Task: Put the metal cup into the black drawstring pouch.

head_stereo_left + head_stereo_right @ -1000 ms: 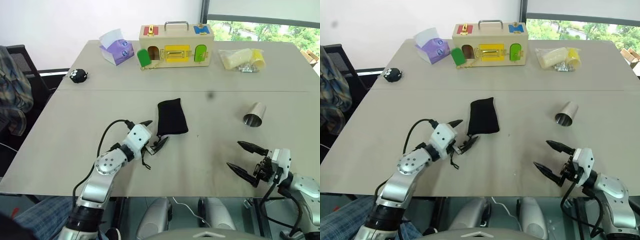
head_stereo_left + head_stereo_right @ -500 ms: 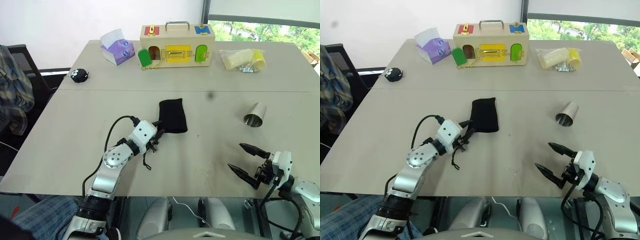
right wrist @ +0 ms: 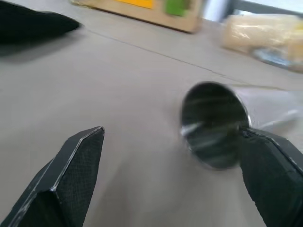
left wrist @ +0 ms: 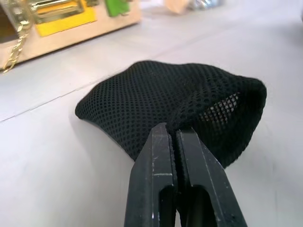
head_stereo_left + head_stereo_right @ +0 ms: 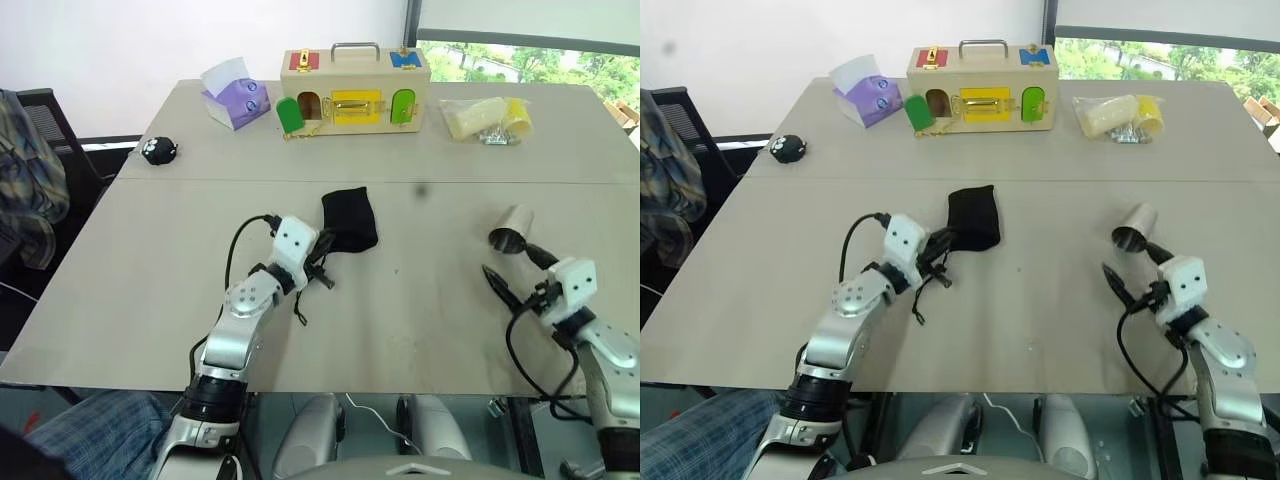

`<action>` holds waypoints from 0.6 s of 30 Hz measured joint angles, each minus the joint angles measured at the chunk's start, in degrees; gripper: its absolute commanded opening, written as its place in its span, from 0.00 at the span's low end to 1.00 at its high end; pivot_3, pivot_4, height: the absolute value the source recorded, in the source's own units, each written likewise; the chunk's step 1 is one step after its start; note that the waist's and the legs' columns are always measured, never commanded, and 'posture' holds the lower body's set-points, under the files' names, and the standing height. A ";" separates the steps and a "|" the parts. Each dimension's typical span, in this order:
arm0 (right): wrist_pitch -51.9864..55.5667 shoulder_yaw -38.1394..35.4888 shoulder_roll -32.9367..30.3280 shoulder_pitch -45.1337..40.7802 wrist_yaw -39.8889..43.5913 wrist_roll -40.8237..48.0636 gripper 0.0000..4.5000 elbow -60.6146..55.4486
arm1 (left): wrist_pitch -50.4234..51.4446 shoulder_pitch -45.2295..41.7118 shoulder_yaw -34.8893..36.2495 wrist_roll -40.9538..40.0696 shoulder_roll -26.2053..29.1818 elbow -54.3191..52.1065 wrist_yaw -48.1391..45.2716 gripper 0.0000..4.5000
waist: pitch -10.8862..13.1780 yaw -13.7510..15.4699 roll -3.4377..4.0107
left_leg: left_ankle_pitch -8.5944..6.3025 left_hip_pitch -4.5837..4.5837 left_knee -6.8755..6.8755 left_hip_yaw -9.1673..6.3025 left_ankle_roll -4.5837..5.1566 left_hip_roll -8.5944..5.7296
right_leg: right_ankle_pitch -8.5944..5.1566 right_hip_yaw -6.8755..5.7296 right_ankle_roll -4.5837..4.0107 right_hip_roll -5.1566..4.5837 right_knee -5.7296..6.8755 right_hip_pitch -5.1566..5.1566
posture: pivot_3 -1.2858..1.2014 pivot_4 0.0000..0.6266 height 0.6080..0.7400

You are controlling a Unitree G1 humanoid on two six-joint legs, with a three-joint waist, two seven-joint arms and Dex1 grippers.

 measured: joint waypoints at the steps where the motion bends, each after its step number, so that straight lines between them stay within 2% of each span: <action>1: 0.37 0.05 0.29 -1.07 -1.69 -1.11 1.00 0.50 | 2.10 -0.75 0.44 -0.52 -0.57 -0.95 0.56 0.02 | 0.00 -0.03 0.00 | 0.00 0.00 0.00 0.01 0.00 0.00 | 0.00 0.00 0.00 0.01 0.00 0.00 | 0.52 0.24 0.77; 7: 3.95 -0.16 3.30 -7.71 -12.43 -4.87 1.00 5.70 | 14.85 -4.99 1.72 -3.92 -2.57 -5.00 3.63 0.02 | 0.00 -0.16 0.01 | 0.01 0.00 0.01 0.05 0.00 -0.03 | 0.00 0.06 0.00 0.15 0.00 0.00 | 0.52 0.24 0.77; 8: 4.71 -0.22 3.76 -8.59 -13.95 -4.92 0.94 6.27 | 17.09 -5.62 1.88 -4.66 -3.09 -5.92 4.05 0.00 | 0.00 -0.14 0.01 | 0.01 0.01 0.01 0.04 0.00 -0.03 | 0.00 0.06 0.00 0.16 0.00 0.00 | 0.52 0.24 0.77; 10: 4.87 -0.35 3.94 -9.06 -15.08 -4.89 0.83 6.57 | 19.16 -6.52 2.00 -5.65 -3.24 -6.62 4.23 0.00 | 0.00 -0.09 0.01 | 0.01 0.00 0.01 0.03 0.00 -0.03 | 0.00 0.04 0.00 0.17 0.00 0.00 | 0.52 0.24 0.77; 14: 4.78 -0.40 4.55 -10.18 -16.62 -4.80 0.38 7.82 | 21.40 -7.18 2.12 -6.55 -3.17 -6.92 4.68 0.00 | 0.00 -0.23 0.01 | 0.01 0.00 0.01 0.05 0.00 -0.03 | 0.00 0.07 0.00 0.18 -0.01 -0.01 | 0.52 0.24 0.77; 15: 4.78 -0.40 4.58 -10.18 -16.66 -4.80 0.32 7.91 | 21.43 -7.18 2.12 -6.62 -3.17 -6.92 4.71 0.00 | 0.00 -0.23 0.01 | 0.01 0.00 0.01 0.05 0.00 -0.03 | 0.00 0.07 0.00 0.19 -0.01 -0.01 | 0.52 0.24 0.77; 18: 4.69 -0.40 4.93 -10.33 -17.07 -4.80 0.02 8.62 | 22.32 -7.77 2.14 -6.85 -3.18 -6.91 4.92 0.00 | 0.00 -0.27 0.01 | 0.01 0.00 0.01 0.05 -0.01 -0.02 | 0.00 0.07 0.00 0.19 0.00 -0.01 | 0.52 0.24 0.77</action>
